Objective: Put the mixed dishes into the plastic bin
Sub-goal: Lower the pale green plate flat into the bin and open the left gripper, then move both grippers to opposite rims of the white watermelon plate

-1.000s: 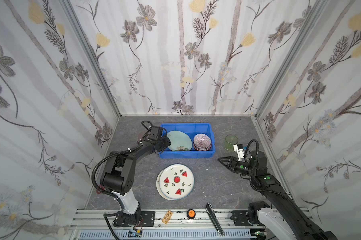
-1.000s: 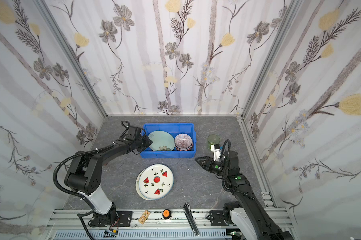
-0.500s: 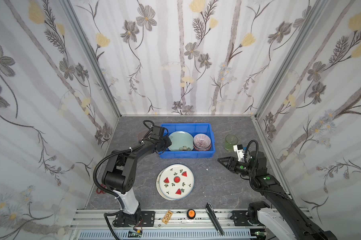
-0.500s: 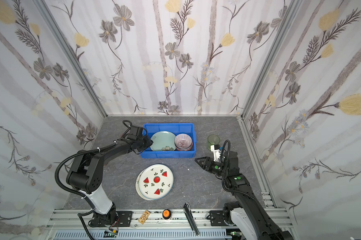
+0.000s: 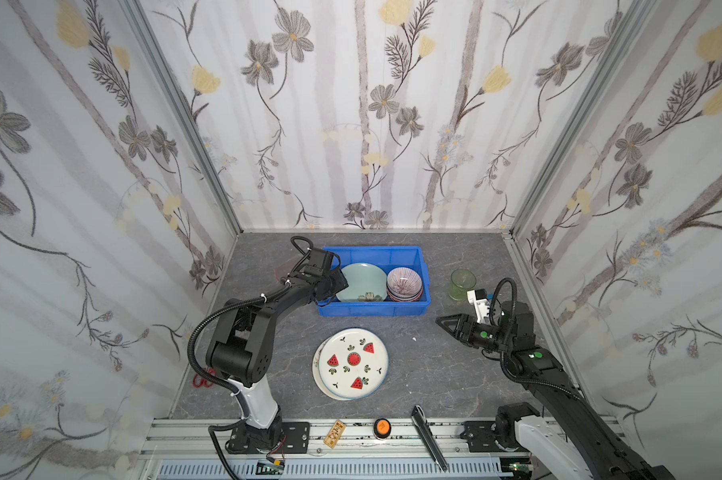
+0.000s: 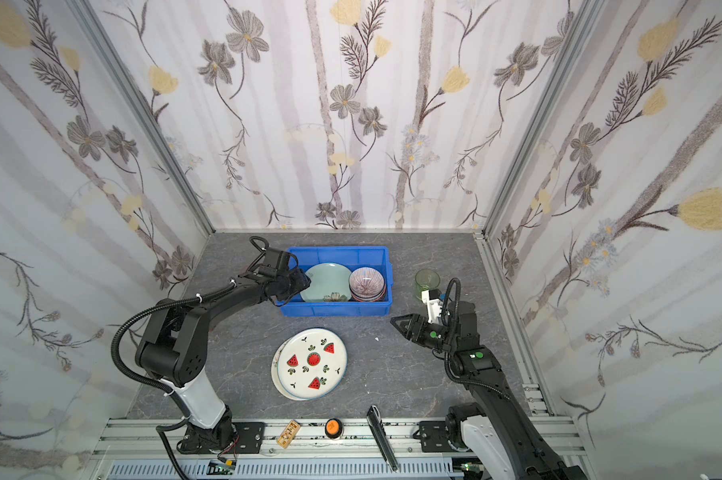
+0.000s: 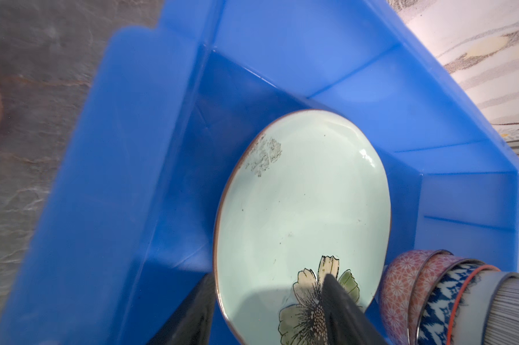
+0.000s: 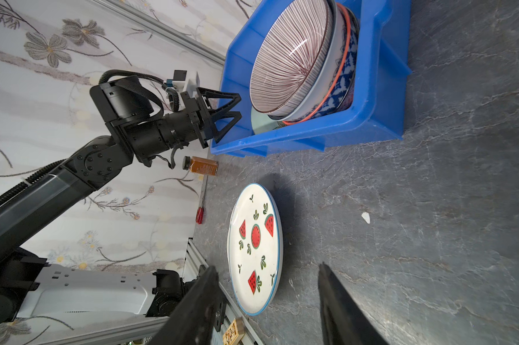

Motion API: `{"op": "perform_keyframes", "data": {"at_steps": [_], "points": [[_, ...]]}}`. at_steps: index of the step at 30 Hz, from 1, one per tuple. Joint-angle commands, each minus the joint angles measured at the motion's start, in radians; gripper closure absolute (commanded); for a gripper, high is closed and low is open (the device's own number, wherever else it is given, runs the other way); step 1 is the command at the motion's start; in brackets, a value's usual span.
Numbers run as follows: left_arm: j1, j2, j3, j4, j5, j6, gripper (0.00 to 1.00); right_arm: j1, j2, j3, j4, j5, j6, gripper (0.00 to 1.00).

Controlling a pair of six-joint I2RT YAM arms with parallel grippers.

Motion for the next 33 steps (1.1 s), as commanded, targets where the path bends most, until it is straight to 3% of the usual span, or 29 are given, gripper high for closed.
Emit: {"op": "perform_keyframes", "data": {"at_steps": [1,8,11,17,22,33], "points": [[-0.011,-0.029,0.032,-0.059,-0.045,0.034,0.27,0.006,-0.008,0.013,-0.043,0.038,-0.034,0.45],[-0.027,-0.100,0.065,-0.139,-0.059,0.070,0.00,0.096,0.001,0.052,-0.097,0.144,-0.055,0.35],[-0.027,-0.152,0.050,-0.184,-0.055,0.084,0.00,0.171,0.031,0.076,-0.111,0.202,-0.056,0.01],[-0.025,-0.316,-0.059,-0.257,0.008,0.113,0.00,0.319,0.120,0.093,-0.044,0.279,-0.016,0.00],[-0.020,-0.462,-0.216,-0.286,0.130,0.113,0.00,0.446,0.242,0.110,0.039,0.332,0.021,0.01],[-0.031,-0.731,-0.561,-0.287,0.214,-0.041,0.00,0.597,0.486,0.140,0.236,0.353,0.078,0.09]]}}
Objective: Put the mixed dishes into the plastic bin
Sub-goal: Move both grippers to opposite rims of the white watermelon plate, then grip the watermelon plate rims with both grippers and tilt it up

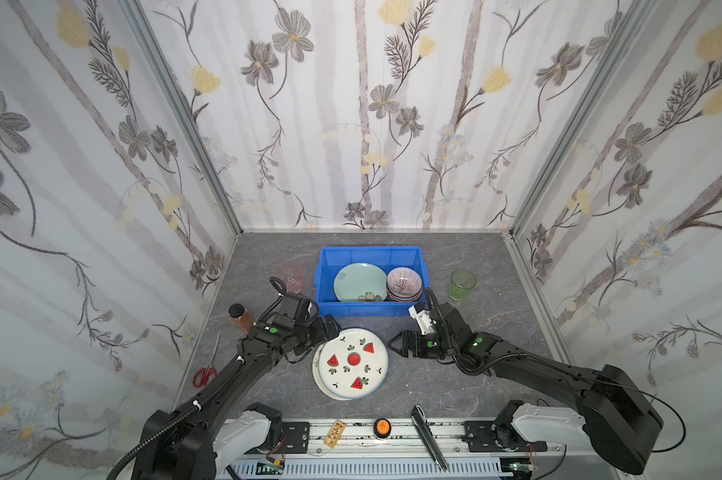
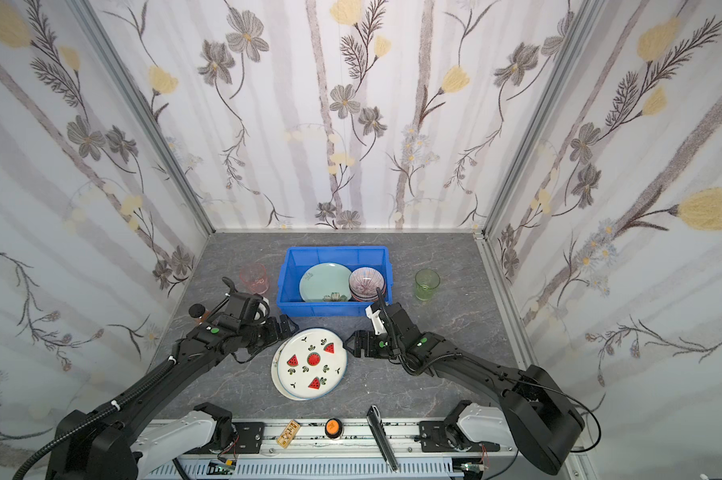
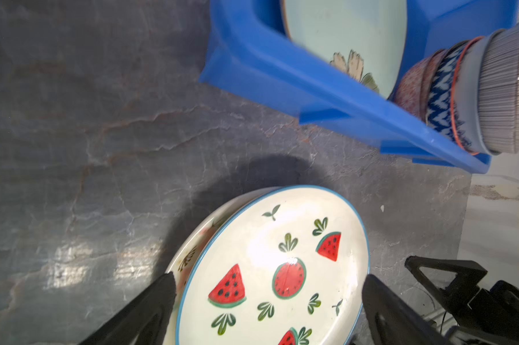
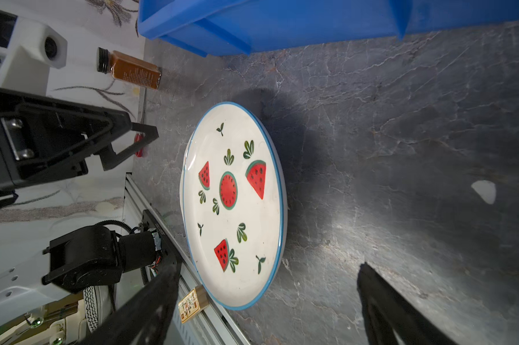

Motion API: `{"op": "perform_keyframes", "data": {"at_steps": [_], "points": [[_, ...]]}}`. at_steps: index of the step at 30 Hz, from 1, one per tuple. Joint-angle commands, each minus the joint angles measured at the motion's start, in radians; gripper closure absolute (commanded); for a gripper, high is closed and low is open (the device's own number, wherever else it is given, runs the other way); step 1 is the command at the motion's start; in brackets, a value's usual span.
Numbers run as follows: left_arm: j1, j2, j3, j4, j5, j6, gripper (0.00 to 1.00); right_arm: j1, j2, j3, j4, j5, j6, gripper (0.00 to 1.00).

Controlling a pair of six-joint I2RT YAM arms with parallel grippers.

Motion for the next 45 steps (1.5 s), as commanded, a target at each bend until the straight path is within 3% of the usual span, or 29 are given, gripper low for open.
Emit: {"op": "perform_keyframes", "data": {"at_steps": [1,18,45], "points": [[-0.005,-0.027,-0.043,0.003,0.028,-0.058,0.00,0.026,0.053,0.020,0.123,0.016,0.024,0.10],[-0.057,0.033,-0.142,0.123,0.074,-0.108,0.01,0.093,0.220,0.032,0.249,0.007,0.069,0.17],[-0.196,0.095,-0.124,0.241,0.042,-0.214,0.01,0.089,0.182,-0.057,0.329,0.014,0.106,0.20]]}}
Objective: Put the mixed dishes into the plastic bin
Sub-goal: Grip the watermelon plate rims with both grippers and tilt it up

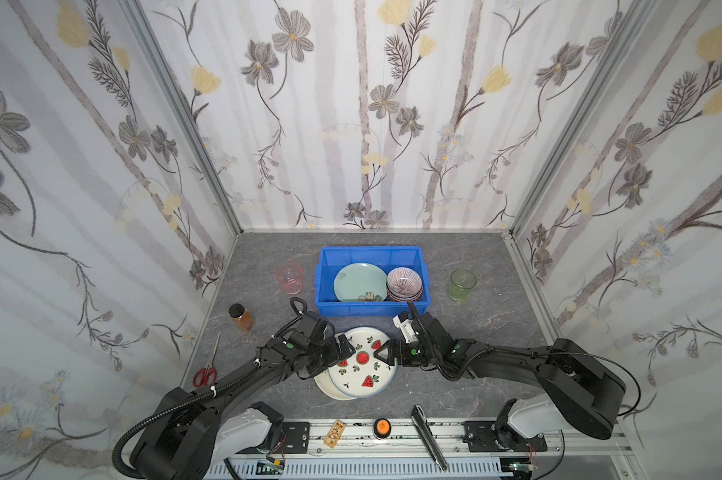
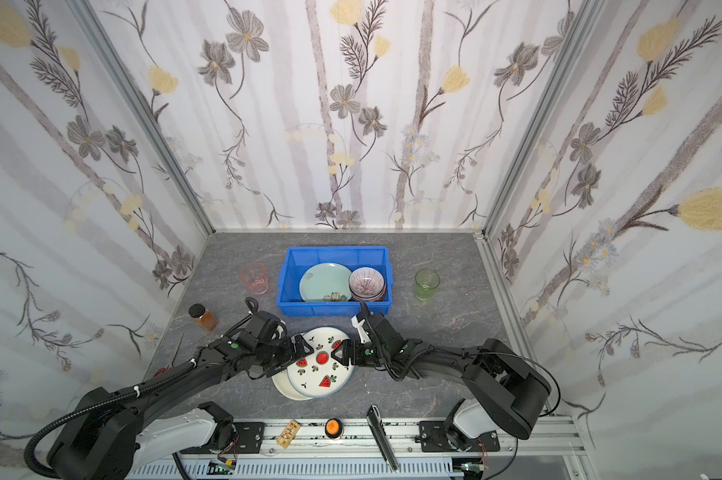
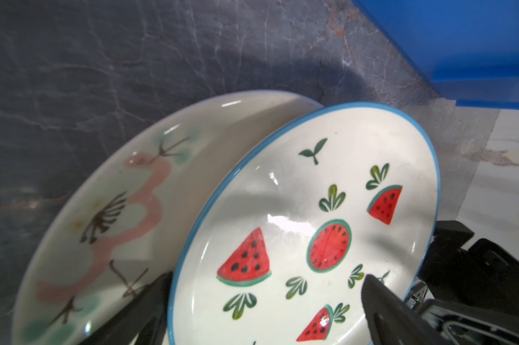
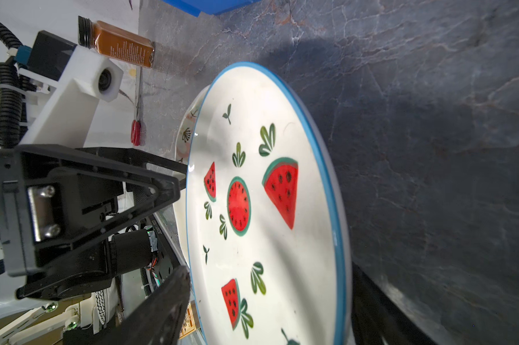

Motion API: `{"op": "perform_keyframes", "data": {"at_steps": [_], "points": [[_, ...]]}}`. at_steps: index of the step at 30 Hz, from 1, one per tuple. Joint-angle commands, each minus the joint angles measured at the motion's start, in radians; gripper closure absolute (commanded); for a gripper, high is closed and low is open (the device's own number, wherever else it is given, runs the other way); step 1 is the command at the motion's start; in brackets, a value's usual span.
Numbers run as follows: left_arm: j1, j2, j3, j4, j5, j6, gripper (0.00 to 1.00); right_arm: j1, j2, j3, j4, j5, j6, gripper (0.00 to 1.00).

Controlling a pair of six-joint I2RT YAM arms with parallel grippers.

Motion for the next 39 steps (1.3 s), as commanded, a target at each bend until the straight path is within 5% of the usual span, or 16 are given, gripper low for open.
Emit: {"op": "perform_keyframes", "data": {"at_steps": [1,16,27,39], "points": [[-0.014,0.011,0.012,0.060,-0.006,-0.024,0.01,-0.004,-0.005,-0.008,0.063,0.015,0.017,0.20],[-0.063,0.042,0.031,0.099,-0.016,-0.060,0.01,-0.023,-0.057,-0.076,0.150,0.001,0.053,0.30],[-0.073,0.067,0.032,0.118,-0.020,-0.061,0.01,-0.067,-0.100,-0.094,0.134,0.011,0.055,0.66],[-0.073,0.064,0.031,0.126,-0.015,-0.052,0.01,-0.076,-0.106,-0.082,0.115,0.008,0.054,0.87]]}}
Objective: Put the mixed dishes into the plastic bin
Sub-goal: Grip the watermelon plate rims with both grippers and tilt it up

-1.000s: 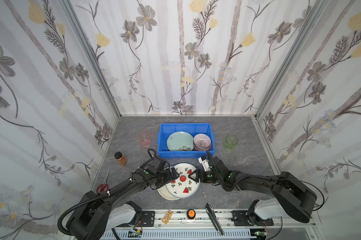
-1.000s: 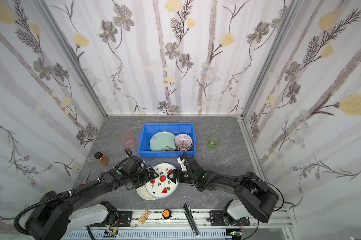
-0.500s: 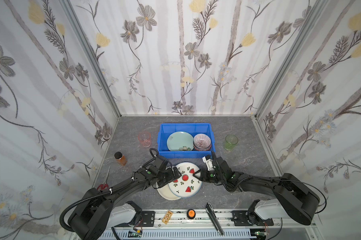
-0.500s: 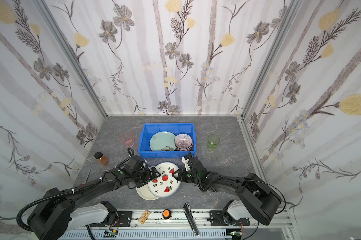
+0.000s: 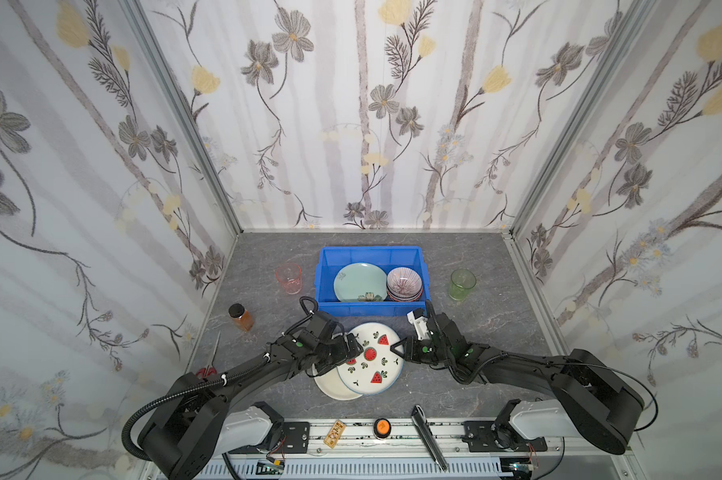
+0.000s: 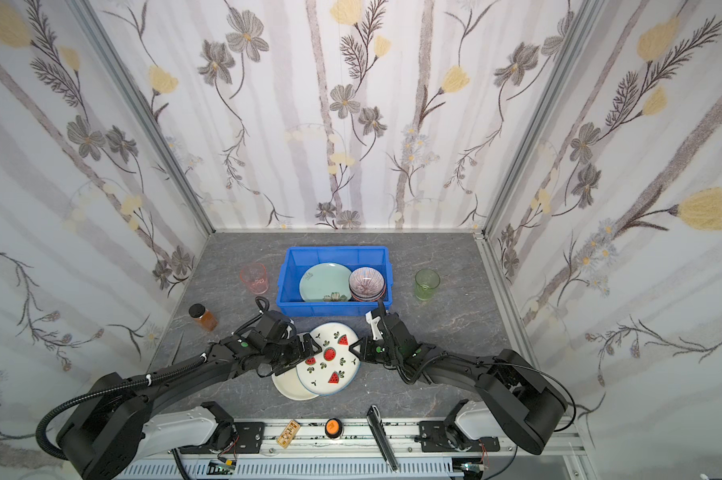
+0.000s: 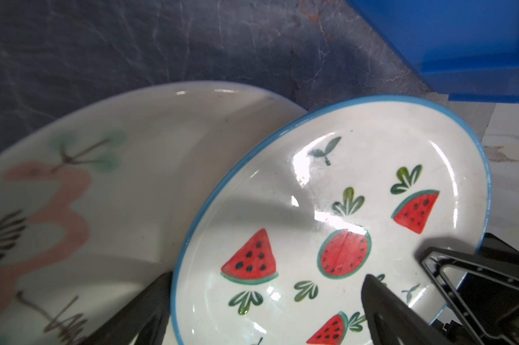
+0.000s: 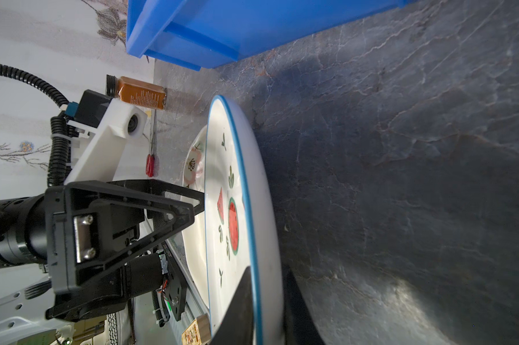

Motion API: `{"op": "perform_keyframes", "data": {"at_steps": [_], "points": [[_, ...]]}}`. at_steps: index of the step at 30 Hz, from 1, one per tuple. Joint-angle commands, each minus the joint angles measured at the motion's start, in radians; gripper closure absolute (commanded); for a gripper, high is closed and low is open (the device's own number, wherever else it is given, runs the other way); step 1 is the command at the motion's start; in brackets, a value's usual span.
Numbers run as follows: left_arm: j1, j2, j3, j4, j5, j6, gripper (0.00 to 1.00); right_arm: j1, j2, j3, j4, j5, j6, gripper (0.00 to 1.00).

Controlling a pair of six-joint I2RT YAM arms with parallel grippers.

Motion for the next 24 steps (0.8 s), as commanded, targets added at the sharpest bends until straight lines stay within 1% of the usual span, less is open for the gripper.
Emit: {"op": "perform_keyframes", "data": {"at_steps": [1,2,4,5,11,16,20,24], "points": [[-0.002,-0.006,0.009,0.050,0.012,0.009,0.01,0.000,-0.012,0.014,0.029,-0.008,0.002,0.88],[-0.001,-0.008,0.007,0.050,0.015,0.013,0.01,-0.001,-0.014,0.016,0.022,-0.007,0.003,0.91],[-0.001,-0.011,0.004,0.050,0.016,0.018,0.01,-0.005,-0.019,0.019,0.008,-0.007,0.004,0.99],[-0.002,-0.014,0.003,0.049,0.019,0.022,0.01,-0.006,-0.022,0.022,0.000,-0.007,0.004,1.00],[0.001,-0.051,-0.006,0.049,0.045,0.046,0.00,-0.022,-0.065,0.021,-0.036,-0.016,0.007,1.00],[0.014,-0.098,-0.026,0.048,0.081,0.071,0.00,-0.055,-0.145,0.028,-0.118,-0.025,-0.008,1.00],[0.042,-0.152,-0.029,0.050,0.141,0.092,0.00,-0.107,-0.225,0.025,-0.179,-0.080,-0.019,1.00],[0.098,-0.216,-0.028,0.062,0.225,0.108,0.00,-0.163,-0.308,0.019,-0.207,-0.152,-0.013,1.00]]}}
